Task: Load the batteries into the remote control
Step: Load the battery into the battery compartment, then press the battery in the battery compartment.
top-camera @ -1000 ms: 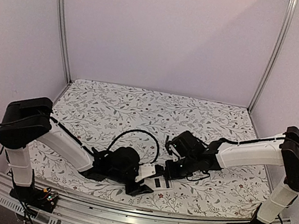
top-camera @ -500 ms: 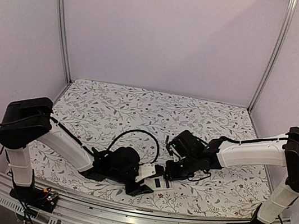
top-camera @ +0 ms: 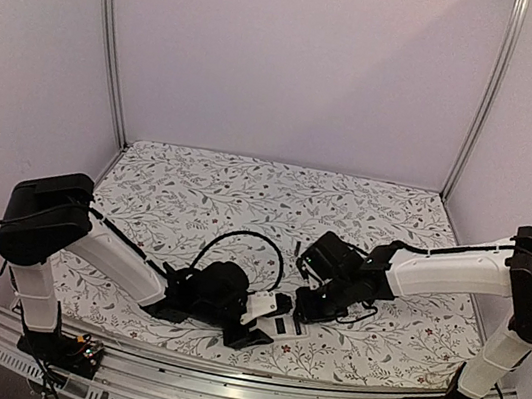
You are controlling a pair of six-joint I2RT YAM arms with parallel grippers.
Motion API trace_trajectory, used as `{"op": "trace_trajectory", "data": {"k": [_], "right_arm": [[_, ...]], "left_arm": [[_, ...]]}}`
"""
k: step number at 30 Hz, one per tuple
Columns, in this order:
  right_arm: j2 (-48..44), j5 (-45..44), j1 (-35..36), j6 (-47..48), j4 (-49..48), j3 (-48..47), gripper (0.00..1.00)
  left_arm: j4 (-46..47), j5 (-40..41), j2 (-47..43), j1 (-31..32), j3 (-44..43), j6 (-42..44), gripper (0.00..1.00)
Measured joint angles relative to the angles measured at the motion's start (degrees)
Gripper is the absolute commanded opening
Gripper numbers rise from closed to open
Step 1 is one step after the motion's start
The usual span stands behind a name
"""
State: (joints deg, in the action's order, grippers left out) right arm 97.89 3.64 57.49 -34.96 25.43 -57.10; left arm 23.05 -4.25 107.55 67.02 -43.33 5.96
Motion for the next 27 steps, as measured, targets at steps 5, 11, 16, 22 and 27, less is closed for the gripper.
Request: {"op": "trace_trajectory", "data": {"k": [5, 11, 16, 22, 27], "right_arm": [[0.02, -0.15, -0.07, 0.42, 0.15, -1.81, 0.14], [0.11, -0.11, -0.13, 0.70, -0.20, -2.40, 0.11], [0.15, -0.11, -0.13, 0.68, -0.63, -2.08, 0.11], [1.64, -0.22, -0.17, 0.70, -1.46, -1.66, 0.07], [1.84, -0.24, -0.37, 0.70, -2.01, -1.25, 0.06]], "left_arm": [[0.00, 0.00, 0.00, 0.00, 0.00, 0.00, 0.49], [0.00, -0.02, 0.02, 0.00, 0.00, 0.00, 0.49], [0.00, -0.02, 0.02, 0.00, 0.00, 0.00, 0.49], [0.00, -0.02, 0.04, 0.00, 0.00, 0.00, 0.49], [0.00, -0.04, 0.04, 0.00, 0.00, -0.02, 0.49]]}}
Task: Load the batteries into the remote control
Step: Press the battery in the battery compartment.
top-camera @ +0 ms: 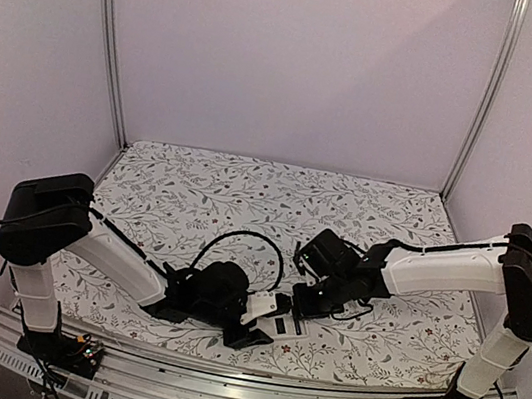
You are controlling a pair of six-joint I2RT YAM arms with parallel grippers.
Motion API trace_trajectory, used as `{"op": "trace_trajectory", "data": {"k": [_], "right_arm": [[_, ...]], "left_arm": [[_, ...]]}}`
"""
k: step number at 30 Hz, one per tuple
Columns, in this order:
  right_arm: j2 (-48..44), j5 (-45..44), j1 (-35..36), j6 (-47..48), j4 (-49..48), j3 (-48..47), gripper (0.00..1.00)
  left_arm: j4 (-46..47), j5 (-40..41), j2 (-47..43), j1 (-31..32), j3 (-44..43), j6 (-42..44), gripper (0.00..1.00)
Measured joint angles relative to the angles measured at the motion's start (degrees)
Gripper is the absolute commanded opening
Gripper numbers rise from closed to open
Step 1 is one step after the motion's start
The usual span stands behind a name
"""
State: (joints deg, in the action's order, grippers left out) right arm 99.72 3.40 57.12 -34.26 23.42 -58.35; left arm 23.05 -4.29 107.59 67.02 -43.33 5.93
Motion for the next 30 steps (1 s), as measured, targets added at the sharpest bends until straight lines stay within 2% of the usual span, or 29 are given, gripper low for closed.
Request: {"op": "trace_trajectory", "data": {"k": [30], "right_arm": [[-2.60, 0.13, -0.07, -4.09, -11.34, 8.37, 0.00]], "left_arm": [[-0.04, -0.11, 0.07, -0.02, -0.02, -0.02, 0.49]]}}
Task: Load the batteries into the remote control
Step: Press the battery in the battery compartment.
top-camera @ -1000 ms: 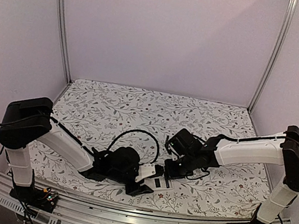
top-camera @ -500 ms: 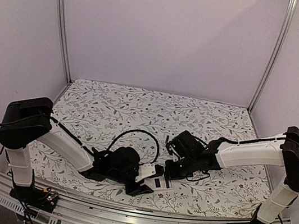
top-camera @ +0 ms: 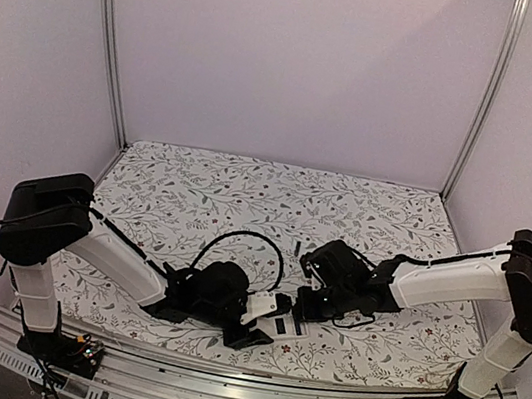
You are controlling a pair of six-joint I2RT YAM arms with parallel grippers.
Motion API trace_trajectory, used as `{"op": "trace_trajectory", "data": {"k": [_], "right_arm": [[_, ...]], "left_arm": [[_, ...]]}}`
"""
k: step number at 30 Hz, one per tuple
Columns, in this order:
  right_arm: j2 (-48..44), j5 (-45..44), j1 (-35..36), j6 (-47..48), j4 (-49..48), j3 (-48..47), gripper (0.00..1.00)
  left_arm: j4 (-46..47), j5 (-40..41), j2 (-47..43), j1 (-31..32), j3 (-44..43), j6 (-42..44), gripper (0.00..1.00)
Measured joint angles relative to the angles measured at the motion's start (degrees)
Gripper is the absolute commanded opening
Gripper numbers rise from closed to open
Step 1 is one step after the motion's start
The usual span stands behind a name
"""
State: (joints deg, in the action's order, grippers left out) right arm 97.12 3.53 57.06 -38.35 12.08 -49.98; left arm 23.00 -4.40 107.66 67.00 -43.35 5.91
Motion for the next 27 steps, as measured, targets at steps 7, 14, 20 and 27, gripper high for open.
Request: {"op": "trace_trajectory", "data": {"k": [7, 14, 20, 27], "right_arm": [[-0.24, -1.51, 0.87, -1.57, -4.22, 2.36, 0.00], [-1.18, -3.56, 1.84, -3.08, -8.96, 5.51, 0.00], [-1.97, -4.70, 2.45, -3.89, -12.57, 8.07, 0.00], [-2.73, -7.76, 4.74, -4.33, -14.45, 9.44, 0.00]], "left_arm": [[-0.02, -0.13, 0.00, -0.02, -0.02, 0.02, 0.49], [-0.02, -0.35, 0.04, -0.04, -0.02, 0.00, 0.49], [-0.02, -0.50, 0.07, -0.04, -0.04, 0.04, 0.49], [-0.04, -1.14, 0.11, -0.07, -0.04, 0.09, 0.49]]}}
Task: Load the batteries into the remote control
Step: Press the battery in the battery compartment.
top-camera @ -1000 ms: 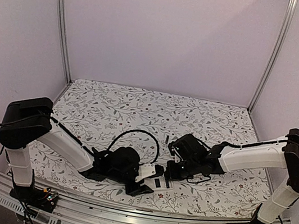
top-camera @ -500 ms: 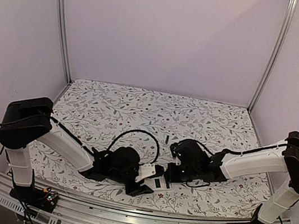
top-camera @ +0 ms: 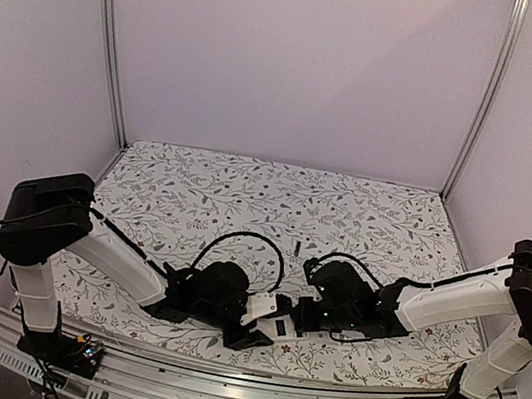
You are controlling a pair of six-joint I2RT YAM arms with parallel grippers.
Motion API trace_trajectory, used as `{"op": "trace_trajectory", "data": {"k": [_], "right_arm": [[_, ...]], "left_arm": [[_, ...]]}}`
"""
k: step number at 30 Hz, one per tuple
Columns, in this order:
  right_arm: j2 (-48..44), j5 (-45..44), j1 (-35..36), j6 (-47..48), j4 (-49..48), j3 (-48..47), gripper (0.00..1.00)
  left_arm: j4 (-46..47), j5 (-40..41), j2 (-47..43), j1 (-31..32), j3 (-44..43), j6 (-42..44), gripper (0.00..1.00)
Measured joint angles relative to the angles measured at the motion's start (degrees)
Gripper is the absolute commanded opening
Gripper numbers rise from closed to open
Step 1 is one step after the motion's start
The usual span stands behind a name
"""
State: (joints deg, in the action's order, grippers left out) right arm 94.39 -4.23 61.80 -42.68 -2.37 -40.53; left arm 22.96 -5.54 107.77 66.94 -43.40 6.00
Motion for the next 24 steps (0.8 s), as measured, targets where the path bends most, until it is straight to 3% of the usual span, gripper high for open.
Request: {"op": "trace_trajectory", "data": {"k": [13, 24], "right_arm": [[-2.64, 6.36, 4.57, -1.01, 0.33, 1.77, 0.00], [-4.52, 7.45, 0.00, 3.19, 19.69, -4.90, 0.09]], "left_arm": [[-0.11, -0.09, 0.24, -0.35, -0.17, -0.02, 0.47], [-0.11, -0.07, 0.33, -0.35, -0.24, -0.02, 0.47]]}}
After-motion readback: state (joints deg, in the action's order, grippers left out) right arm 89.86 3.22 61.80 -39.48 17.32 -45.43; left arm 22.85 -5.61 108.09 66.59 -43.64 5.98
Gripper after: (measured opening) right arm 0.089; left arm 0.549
